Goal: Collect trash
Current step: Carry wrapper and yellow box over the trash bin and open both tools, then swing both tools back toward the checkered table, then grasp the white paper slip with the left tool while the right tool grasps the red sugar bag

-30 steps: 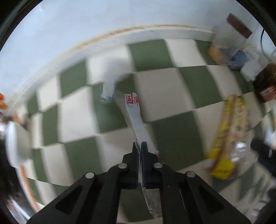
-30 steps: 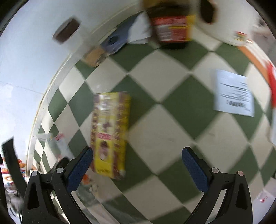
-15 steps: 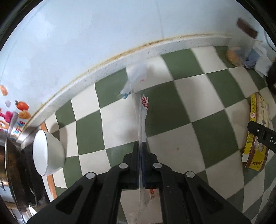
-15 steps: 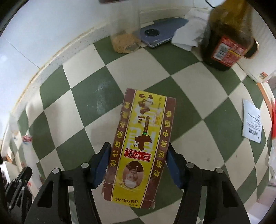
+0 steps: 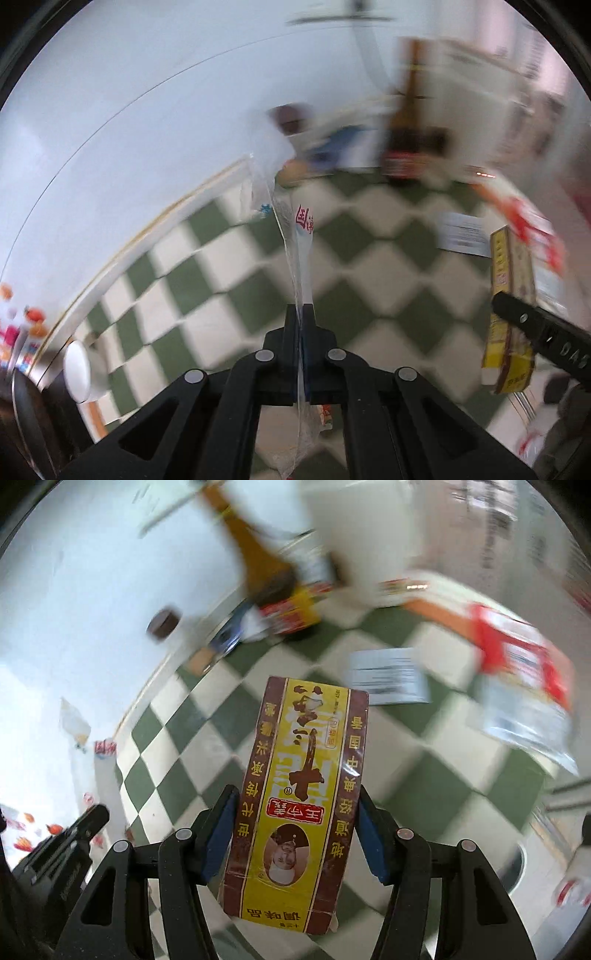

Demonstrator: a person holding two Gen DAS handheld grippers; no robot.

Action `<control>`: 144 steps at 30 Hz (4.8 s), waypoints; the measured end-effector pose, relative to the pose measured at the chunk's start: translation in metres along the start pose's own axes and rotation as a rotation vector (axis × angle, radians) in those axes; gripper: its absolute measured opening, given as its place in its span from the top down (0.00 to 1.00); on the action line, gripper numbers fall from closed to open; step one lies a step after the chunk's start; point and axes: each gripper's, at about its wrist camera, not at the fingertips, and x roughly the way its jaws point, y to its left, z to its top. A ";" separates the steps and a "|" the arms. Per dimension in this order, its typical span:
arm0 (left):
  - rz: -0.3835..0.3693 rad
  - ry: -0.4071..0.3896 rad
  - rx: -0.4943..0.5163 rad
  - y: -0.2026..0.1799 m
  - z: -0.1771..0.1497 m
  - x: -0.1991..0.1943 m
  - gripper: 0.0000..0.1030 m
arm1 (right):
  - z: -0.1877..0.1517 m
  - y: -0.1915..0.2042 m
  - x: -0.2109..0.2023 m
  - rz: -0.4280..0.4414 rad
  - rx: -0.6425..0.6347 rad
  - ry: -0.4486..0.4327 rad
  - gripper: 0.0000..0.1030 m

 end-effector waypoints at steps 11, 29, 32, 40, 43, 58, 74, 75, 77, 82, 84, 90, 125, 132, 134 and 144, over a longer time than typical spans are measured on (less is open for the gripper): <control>-0.422 0.123 0.438 -0.276 -0.063 -0.051 1.00 | -0.128 -0.281 -0.147 -0.174 0.432 -0.116 0.39; -0.471 0.651 0.793 -0.601 -0.359 0.230 1.00 | -0.428 -0.647 0.055 -0.122 0.998 0.028 0.39; -0.446 0.695 0.829 -0.621 -0.394 0.292 0.98 | -0.446 -0.676 0.120 -0.074 1.000 0.047 0.39; -0.441 0.675 0.788 -0.629 -0.411 0.353 0.01 | -0.455 -0.718 0.224 -0.050 0.992 0.136 0.00; -0.392 0.623 0.788 -0.617 -0.404 0.350 0.01 | -0.452 -0.716 0.214 -0.106 0.978 0.120 0.00; -0.283 0.287 0.810 -0.552 -0.344 0.189 0.01 | -0.410 -0.621 0.036 -0.391 0.783 0.077 0.00; -0.379 0.181 0.804 -0.492 -0.292 -0.051 0.01 | -0.372 -0.474 -0.223 -0.473 0.695 -0.080 0.00; -0.387 0.178 0.802 -0.489 -0.291 -0.061 0.01 | -0.370 -0.469 -0.234 -0.474 0.688 -0.086 0.00; -0.413 0.175 0.791 -0.483 -0.285 -0.081 0.01 | -0.366 -0.455 -0.257 -0.475 0.676 -0.103 0.00; -0.446 0.162 0.749 -0.470 -0.267 -0.109 0.01 | -0.356 -0.436 -0.297 -0.454 0.660 -0.124 0.00; -0.443 0.144 0.727 -0.464 -0.255 -0.118 0.01 | -0.348 -0.431 -0.310 -0.429 0.662 -0.144 0.00; -0.448 0.071 0.628 -0.437 -0.194 -0.135 0.01 | -0.299 -0.421 -0.314 -0.328 0.657 -0.174 0.00; -0.154 0.321 0.079 -0.172 0.097 0.220 0.15 | 0.091 -0.219 0.062 -0.390 0.197 0.108 0.64; -0.184 0.244 0.150 -0.188 0.095 0.203 0.98 | 0.092 -0.217 0.041 -0.356 0.222 0.054 0.76; -0.179 0.237 0.158 -0.185 0.093 0.200 0.99 | 0.087 -0.218 0.028 -0.328 0.242 0.030 0.78; -0.217 0.151 0.125 -0.158 0.087 0.139 1.00 | 0.080 -0.222 -0.039 -0.218 0.286 -0.116 0.84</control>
